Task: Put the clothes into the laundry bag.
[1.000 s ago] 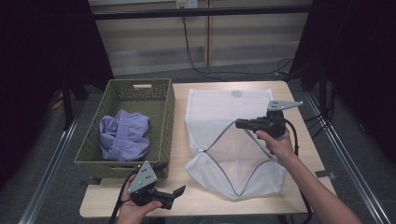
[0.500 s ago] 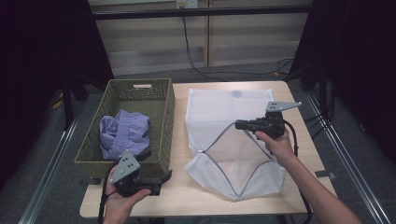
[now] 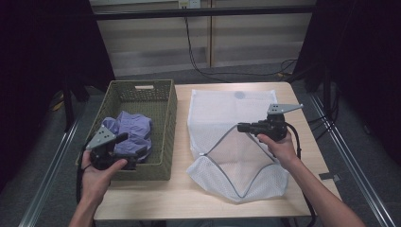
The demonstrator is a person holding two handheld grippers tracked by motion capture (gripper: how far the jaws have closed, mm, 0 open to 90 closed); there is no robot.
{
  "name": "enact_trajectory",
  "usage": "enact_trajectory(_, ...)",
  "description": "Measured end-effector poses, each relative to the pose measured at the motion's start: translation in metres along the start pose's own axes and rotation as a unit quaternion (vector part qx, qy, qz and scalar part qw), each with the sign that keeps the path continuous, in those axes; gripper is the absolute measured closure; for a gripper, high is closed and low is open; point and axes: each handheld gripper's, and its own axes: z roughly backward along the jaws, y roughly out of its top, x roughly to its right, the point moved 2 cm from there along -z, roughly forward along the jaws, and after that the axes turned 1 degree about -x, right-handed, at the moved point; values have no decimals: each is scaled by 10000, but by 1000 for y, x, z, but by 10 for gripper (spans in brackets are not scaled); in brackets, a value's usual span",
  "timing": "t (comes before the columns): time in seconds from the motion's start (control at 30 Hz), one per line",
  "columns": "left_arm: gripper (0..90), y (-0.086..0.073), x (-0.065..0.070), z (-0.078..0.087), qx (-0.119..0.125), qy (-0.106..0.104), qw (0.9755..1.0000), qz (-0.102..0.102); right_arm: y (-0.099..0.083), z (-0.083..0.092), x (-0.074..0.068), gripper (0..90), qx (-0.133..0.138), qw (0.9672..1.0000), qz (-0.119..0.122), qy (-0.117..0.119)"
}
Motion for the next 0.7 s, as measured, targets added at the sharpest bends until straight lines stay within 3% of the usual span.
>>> enact_trajectory(0.03,104,0,0,0,0,0,10000,0,0,0,0,886,0,10000,0,0)
enact_trajectory(0.07,97,6,-12,-2,14,65,9999,76,0,-1,0,886,-8,10000,14,-2)
enact_trajectory(0.1,95,6,-12,-2,14,65,9999,76,0,-1,0,886,-8,10000,14,-2)
enact_trajectory(0.2,84,17,-32,-7,-58,209,9997,115,0,-1,0,885,-8,10000,18,-1)
enact_trajectory(0.23,77,17,-32,-7,-58,209,9997,115,0,-1,0,885,-8,10000,18,-1)
enact_trajectory(0.27,61,20,-41,-12,-201,236,9993,222,0,-1,0,886,-9,10000,10,-3)
enact_trajectory(0.37,62,21,-49,-18,-260,342,9986,315,-1,-1,1,886,-14,10000,2,-9)
enact_trajectory(0.4,70,21,-57,-24,-436,249,9980,393,0,-1,1,886,-13,10000,9,-8)
enact_trajectory(0.5,71,19,-62,-30,-499,424,9973,319,0,-1,0,886,-8,10000,19,-16)
enact_trajectory(0.7,76,18,-78,-45,-639,478,9955,507,0,-2,1,886,-17,10000,23,-16)
